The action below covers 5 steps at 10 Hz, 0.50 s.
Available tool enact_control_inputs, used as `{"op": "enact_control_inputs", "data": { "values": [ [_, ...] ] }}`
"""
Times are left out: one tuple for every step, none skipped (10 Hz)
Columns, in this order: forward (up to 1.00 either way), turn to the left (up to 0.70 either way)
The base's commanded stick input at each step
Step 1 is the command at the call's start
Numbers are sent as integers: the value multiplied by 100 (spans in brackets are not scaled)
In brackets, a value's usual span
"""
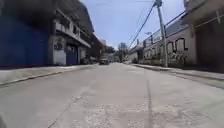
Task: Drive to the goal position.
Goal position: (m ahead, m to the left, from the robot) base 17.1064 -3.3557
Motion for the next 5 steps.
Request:
{"op": "enact_control_inputs", "data": {
  "values": [
    [100,1],
    [100,1],
    [100,1],
    [100,1],
    [100,1]
  ]
}}
